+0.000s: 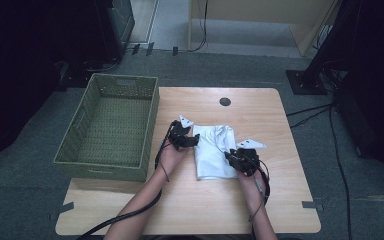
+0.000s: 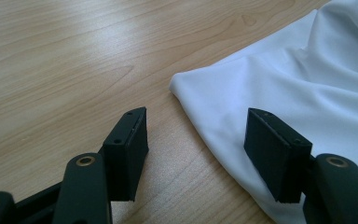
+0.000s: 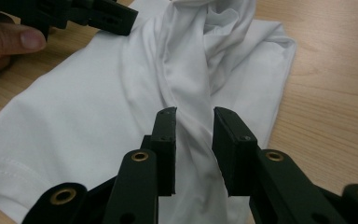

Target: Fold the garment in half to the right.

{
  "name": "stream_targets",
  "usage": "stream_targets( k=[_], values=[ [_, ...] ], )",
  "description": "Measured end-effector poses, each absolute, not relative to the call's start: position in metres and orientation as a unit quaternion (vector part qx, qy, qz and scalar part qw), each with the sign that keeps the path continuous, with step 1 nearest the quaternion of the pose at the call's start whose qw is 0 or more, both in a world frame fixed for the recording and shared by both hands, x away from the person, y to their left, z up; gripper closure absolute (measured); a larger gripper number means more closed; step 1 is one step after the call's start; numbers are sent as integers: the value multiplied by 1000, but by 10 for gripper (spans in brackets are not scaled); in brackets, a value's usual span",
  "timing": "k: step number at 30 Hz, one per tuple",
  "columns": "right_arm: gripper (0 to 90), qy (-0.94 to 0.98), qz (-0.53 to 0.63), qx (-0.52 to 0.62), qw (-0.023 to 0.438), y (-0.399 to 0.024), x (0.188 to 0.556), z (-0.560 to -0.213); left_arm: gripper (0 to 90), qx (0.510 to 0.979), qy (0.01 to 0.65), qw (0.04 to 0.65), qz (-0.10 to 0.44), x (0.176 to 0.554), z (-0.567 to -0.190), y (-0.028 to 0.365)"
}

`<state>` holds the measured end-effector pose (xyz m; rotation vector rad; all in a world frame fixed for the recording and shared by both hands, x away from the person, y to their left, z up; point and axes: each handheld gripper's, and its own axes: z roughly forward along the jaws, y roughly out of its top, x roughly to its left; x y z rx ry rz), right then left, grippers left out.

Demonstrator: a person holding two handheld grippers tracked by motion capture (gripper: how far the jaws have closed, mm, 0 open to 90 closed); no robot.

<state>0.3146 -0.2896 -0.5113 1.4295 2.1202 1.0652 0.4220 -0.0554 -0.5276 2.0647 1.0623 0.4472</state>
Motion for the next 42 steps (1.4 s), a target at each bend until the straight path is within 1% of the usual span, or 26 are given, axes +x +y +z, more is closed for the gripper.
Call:
stream_targets(
  k=[3, 20, 23, 25, 28, 29, 42],
  values=[
    [693, 751, 384, 504, 186, -286, 317, -511, 399, 807, 419, 378, 177, 422, -528, -56],
    [670, 760, 386, 489, 184, -265, 343, -503, 399, 806, 419, 378, 177, 422, -528, -56],
    [700, 761, 382, 491, 183, -265, 349, -505, 399, 806, 419, 378, 176, 422, -528, -56],
    [740, 762, 379, 493, 183, -266, 351, -506, 399, 806, 419, 378, 176, 422, -528, -56],
    [866, 762, 375, 495, 181, -268, 355, -507, 399, 806, 419, 378, 176, 422, -527, -56],
    [886, 762, 374, 496, 182, -270, 355, -507, 399, 807, 419, 378, 176, 422, -527, -56],
    [897, 738, 353, 542, 193, -308, 367, -512, 399, 806, 419, 378, 176, 422, -528, -56]
  ],
)
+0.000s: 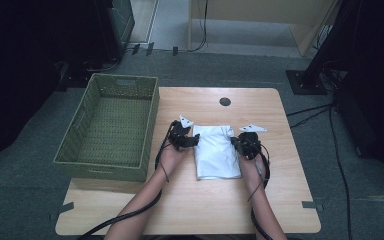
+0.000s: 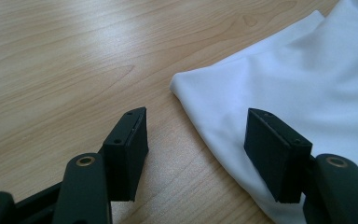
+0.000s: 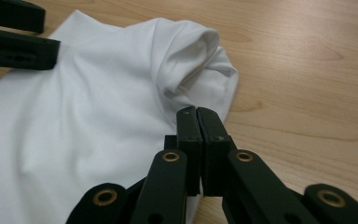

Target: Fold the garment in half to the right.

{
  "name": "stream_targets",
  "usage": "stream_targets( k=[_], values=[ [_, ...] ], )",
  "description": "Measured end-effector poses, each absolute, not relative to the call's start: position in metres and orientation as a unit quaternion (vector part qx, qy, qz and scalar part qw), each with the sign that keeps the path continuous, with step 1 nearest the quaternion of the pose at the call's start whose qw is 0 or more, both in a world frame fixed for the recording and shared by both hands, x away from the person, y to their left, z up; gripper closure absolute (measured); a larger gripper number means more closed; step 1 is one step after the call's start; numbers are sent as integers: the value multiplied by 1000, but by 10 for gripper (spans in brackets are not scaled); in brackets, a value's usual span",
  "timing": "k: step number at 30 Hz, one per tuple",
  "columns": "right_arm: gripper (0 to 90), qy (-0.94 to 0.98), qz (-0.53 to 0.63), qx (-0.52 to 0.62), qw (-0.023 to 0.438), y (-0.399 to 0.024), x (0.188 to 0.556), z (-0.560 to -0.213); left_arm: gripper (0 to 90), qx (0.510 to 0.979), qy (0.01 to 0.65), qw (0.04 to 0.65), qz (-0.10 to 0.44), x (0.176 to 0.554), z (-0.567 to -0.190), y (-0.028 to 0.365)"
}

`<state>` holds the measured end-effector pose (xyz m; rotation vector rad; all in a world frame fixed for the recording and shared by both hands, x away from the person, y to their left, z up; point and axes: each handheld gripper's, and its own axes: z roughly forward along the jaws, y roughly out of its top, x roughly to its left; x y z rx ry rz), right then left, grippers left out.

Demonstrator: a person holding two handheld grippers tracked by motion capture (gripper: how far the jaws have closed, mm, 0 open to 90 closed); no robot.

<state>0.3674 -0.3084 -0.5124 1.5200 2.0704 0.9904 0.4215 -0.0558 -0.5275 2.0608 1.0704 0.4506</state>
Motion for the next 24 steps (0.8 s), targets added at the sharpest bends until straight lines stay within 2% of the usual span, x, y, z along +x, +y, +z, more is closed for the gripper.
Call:
stream_targets(
  k=[13, 17, 24],
  values=[
    [887, 739, 347, 544, 195, -317, 371, -523, 400, 806, 420, 379, 176, 421, -528, -56],
    [805, 739, 358, 538, 192, -316, 367, -523, 399, 805, 420, 379, 176, 421, -528, -56],
    [719, 746, 365, 522, 194, -311, 358, -516, 400, 805, 421, 378, 177, 421, -527, -56]
  ],
)
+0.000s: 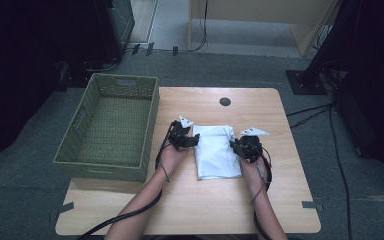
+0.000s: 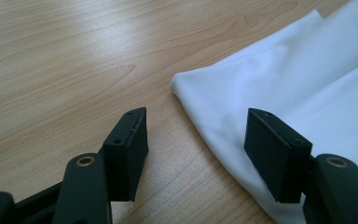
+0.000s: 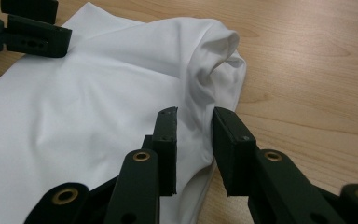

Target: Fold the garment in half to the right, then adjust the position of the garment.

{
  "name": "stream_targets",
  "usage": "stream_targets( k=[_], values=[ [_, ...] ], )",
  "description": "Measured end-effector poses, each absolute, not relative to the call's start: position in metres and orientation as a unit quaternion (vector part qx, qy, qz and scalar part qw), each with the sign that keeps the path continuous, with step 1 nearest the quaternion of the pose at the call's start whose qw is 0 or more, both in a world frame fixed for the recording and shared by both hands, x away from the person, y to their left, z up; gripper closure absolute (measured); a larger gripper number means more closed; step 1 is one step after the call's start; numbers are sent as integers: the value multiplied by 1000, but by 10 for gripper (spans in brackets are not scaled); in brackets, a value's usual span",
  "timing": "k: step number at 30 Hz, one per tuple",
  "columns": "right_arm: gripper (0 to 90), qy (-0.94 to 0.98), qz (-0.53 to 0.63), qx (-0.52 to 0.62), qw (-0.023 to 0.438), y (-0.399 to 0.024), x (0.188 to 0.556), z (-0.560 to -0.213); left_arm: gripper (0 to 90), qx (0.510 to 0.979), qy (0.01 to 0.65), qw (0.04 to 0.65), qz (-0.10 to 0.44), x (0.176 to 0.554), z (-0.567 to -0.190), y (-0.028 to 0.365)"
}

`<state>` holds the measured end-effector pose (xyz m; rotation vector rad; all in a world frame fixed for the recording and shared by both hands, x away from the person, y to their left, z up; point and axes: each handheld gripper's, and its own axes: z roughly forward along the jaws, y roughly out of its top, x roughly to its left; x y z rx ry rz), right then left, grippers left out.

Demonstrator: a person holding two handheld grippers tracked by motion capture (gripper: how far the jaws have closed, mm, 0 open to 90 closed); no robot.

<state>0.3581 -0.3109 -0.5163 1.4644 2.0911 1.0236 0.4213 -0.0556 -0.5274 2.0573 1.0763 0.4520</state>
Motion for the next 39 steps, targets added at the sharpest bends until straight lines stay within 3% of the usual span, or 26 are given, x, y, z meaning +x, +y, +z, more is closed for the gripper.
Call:
stream_targets(
  k=[23, 30, 39],
  values=[
    [636, 742, 390, 511, 189, -304, 318, -516, 398, 806, 421, 378, 176, 421, -527, -55],
    [557, 748, 389, 509, 175, -298, 318, -525, 397, 807, 417, 380, 173, 422, -527, -53],
    [547, 757, 379, 499, 185, -292, 319, -528, 380, 805, 425, 377, 170, 422, -526, -51]
  ],
)
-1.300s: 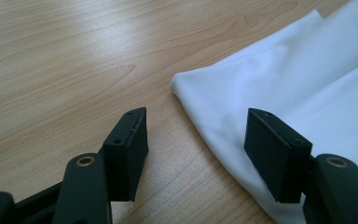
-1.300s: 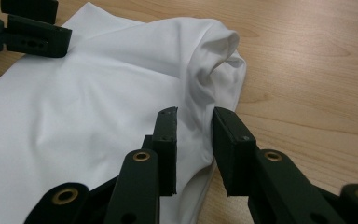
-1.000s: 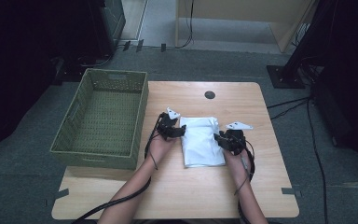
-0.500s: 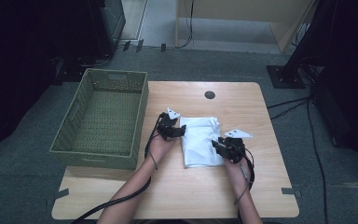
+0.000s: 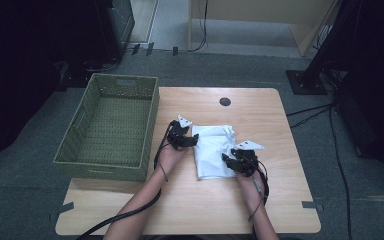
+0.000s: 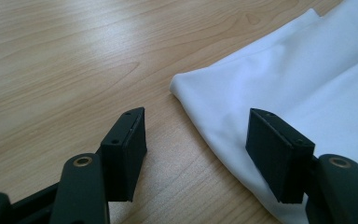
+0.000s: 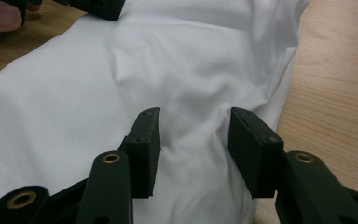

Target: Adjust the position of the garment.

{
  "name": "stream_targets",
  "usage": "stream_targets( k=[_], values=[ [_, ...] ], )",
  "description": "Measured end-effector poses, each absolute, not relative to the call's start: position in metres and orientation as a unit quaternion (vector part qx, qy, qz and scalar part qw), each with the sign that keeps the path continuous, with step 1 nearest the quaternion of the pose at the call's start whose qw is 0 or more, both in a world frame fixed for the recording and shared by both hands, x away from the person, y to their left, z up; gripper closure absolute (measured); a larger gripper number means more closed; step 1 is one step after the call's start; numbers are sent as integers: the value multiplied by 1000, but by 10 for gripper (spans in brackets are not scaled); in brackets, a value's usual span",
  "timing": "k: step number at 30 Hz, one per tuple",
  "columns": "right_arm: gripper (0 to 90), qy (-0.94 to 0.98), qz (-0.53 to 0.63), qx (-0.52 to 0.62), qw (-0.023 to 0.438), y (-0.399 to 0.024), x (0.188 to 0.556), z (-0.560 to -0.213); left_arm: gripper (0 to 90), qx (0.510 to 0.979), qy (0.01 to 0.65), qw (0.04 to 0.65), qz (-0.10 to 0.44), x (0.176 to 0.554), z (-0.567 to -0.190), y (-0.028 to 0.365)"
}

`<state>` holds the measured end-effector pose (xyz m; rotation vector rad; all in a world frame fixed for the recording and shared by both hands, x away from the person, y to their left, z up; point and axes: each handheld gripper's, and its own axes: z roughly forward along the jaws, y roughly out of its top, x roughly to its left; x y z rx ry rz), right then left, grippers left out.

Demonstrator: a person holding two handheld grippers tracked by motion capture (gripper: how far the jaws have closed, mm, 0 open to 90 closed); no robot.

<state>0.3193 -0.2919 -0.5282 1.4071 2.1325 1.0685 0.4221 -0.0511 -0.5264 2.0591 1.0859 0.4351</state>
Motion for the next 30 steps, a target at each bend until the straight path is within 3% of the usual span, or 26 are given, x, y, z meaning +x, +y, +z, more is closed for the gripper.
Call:
stream_targets(
  k=[7, 30],
  values=[
    [546, 756, 383, 497, 186, -289, 320, -529, 313, 803, 427, 385, 159, 423, -526, -52],
    [543, 760, 389, 487, 186, -272, 327, -531, 308, 791, 447, 388, 152, 435, -519, -37]
  ],
)
